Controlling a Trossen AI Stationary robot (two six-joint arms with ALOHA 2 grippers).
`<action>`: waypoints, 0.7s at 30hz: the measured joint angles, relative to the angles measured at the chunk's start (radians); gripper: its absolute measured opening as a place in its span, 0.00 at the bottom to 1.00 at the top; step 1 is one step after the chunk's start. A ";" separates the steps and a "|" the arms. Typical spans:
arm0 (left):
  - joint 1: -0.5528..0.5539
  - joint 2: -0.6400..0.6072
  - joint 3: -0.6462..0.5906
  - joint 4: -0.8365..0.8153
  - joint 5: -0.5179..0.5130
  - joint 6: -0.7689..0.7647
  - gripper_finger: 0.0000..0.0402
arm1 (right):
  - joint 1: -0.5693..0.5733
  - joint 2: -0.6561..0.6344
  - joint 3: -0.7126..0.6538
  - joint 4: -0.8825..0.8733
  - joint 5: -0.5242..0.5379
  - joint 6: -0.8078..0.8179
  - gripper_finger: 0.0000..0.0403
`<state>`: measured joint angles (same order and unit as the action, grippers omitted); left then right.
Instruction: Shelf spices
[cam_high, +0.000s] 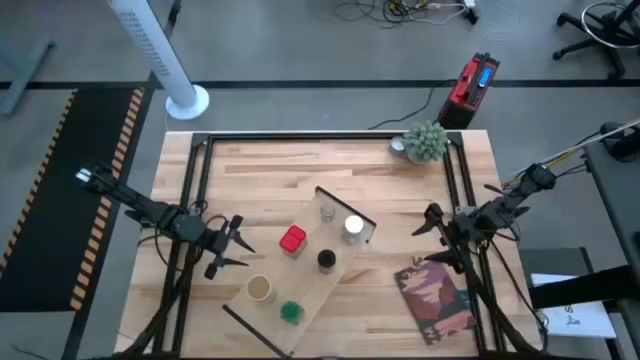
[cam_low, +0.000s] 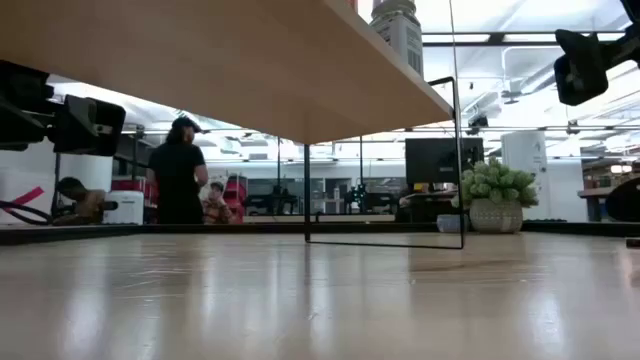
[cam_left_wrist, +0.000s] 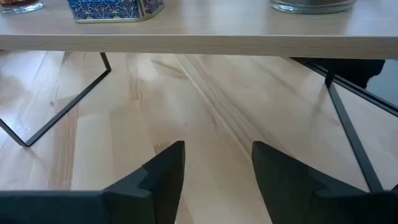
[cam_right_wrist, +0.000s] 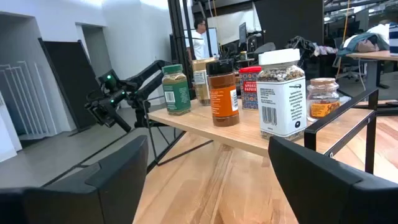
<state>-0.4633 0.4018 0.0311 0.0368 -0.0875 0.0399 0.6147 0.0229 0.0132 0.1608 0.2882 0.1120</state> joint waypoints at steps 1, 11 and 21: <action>0.000 0.000 0.000 0.000 0.000 0.000 0.44 | 0.000 0.000 0.000 0.000 0.000 0.000 0.77; 0.000 0.000 0.000 0.000 0.000 0.000 0.44 | 0.000 0.000 0.000 0.000 0.000 0.000 0.75; 0.000 0.000 0.000 0.000 0.000 0.000 0.44 | 0.000 0.000 0.000 0.000 0.000 0.000 0.72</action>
<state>-0.4630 0.4019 0.0315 0.0367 -0.0873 0.0398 0.6147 0.0228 0.0134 0.1611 0.2882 0.1120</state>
